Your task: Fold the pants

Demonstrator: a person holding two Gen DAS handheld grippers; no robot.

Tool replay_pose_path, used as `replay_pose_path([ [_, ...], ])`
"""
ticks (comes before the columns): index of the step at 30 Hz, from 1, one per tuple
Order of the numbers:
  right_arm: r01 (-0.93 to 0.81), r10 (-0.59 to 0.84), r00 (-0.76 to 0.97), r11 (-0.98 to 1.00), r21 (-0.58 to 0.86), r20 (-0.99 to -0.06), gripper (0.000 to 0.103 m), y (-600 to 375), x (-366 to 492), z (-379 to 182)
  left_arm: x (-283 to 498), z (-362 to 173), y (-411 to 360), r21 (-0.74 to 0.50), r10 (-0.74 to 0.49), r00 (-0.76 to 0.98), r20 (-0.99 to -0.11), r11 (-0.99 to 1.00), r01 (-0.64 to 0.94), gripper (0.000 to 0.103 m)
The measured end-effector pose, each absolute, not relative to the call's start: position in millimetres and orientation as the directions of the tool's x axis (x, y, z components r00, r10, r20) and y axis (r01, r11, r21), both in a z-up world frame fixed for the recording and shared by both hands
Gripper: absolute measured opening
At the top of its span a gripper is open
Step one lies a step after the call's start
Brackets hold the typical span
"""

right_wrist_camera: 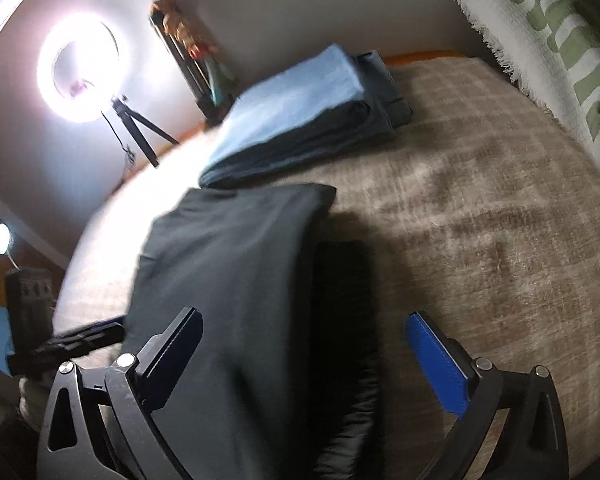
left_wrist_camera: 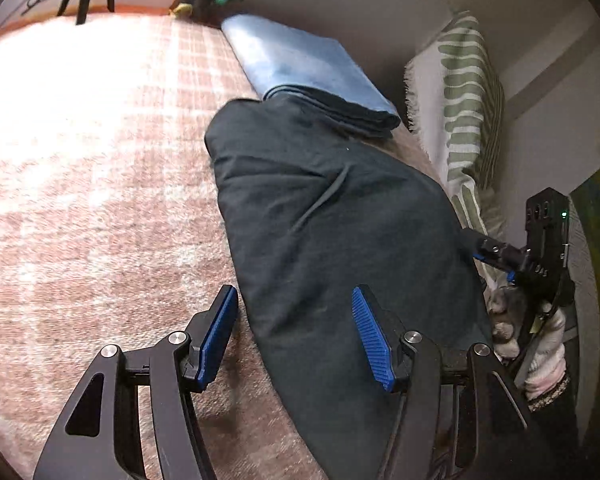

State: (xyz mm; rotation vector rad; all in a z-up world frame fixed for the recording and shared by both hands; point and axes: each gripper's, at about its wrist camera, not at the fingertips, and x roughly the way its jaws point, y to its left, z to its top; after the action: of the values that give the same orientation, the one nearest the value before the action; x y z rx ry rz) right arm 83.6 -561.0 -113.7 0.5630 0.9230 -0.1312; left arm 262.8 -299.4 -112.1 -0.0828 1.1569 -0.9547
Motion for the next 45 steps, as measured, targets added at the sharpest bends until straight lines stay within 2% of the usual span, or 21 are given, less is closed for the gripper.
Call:
replay_pose_path([
  [8, 0.337, 0.249, 0.594, 0.786, 0.518, -0.764, 0.103, -574.6, 84.7, -137.6, 260.5, -114.7, -309.7, -0.514, -0.679, 0.071, -0.731, 0.615, 0.598, 0.058],
  [15, 0.303, 0.262, 0.611, 0.795, 0.526, -0.747, 0.103, -571.2, 85.5, -138.2, 263.6, -115.9, -309.9, -0.525, -0.683, 0.073, -0.727, 0.621, 0.582, 0.058],
  [21, 0.275, 0.256, 0.611, 0.819, 0.504, -0.749, 0.076, -563.1, 90.7, -138.1, 263.9, -116.3, -313.5, -0.524, -0.687, 0.094, -0.721, 0.629, 0.574, 0.056],
  [24, 0.293, 0.224, 0.624, 0.82, 0.491, -0.748, 0.066, -562.9, 88.8, -135.9, 266.8, -118.1, -315.2, -0.523, -0.683, 0.119, -0.72, 0.648, 0.554, 0.038],
  [25, 0.302, 0.216, 0.633, 0.816, 0.493, -0.744, 0.057, -565.2, 86.8, -134.0, 267.7, -119.0, -315.4, -0.519, -0.681, 0.129, -0.721, 0.654, 0.551, 0.031],
  [26, 0.311, 0.205, 0.64, 0.812, 0.494, -0.74, 0.043, -567.5, 84.5, -131.6, 268.0, -119.4, -315.8, -0.517, -0.679, 0.132, -0.722, 0.656, 0.55, 0.025],
  [27, 0.322, 0.194, 0.645, 0.808, 0.493, -0.739, 0.033, -570.1, 82.2, -129.2, 267.8, -119.5, -316.1, -0.516, -0.679, 0.133, -0.722, 0.657, 0.55, 0.025],
  [28, 0.319, 0.205, 0.652, 0.799, 0.51, -0.73, 0.029, -572.7, 80.5, -128.3, 268.0, -119.4, -316.6, -0.518, -0.681, 0.133, -0.72, 0.655, 0.55, 0.025],
  [30, 0.32, 0.207, 0.653, 0.796, 0.513, -0.728, 0.03, -573.4, 78.8, -130.5, 268.3, -119.3, -317.1, -0.522, -0.683, 0.131, -0.719, 0.654, 0.548, 0.025],
  [33, 0.323, 0.222, 0.649, 0.786, 0.527, -0.728, 0.036, -575.0, 80.2, -133.8, 268.1, -119.2, -318.5, -0.52, -0.682, 0.132, -0.719, 0.654, 0.549, 0.024],
  [37, 0.342, 0.26, 0.629, 0.754, 0.561, -0.732, 0.053, -581.7, 80.9, -141.8, 268.6, -119.6, -317.7, -0.52, -0.682, 0.131, -0.72, 0.654, 0.55, 0.023],
  [42, 0.308, 0.326, 0.629, 0.729, 0.611, -0.706, 0.054, -586.3, 78.5, -144.6, 270.2, -120.6, -315.8, -0.519, -0.681, 0.129, -0.721, 0.654, 0.551, 0.022],
  [44, 0.315, 0.33, 0.626, 0.722, 0.616, -0.707, 0.042, -584.9, 76.5, -144.1, 270.4, -120.8, -316.3, -0.517, -0.681, 0.131, -0.721, 0.653, 0.554, 0.022],
  [45, 0.31, 0.322, 0.63, 0.73, 0.609, -0.707, 0.04, -582.1, 75.1, -141.8, 270.7, -120.5, -317.2, -0.514, -0.68, 0.132, -0.721, 0.653, 0.556, 0.022],
])
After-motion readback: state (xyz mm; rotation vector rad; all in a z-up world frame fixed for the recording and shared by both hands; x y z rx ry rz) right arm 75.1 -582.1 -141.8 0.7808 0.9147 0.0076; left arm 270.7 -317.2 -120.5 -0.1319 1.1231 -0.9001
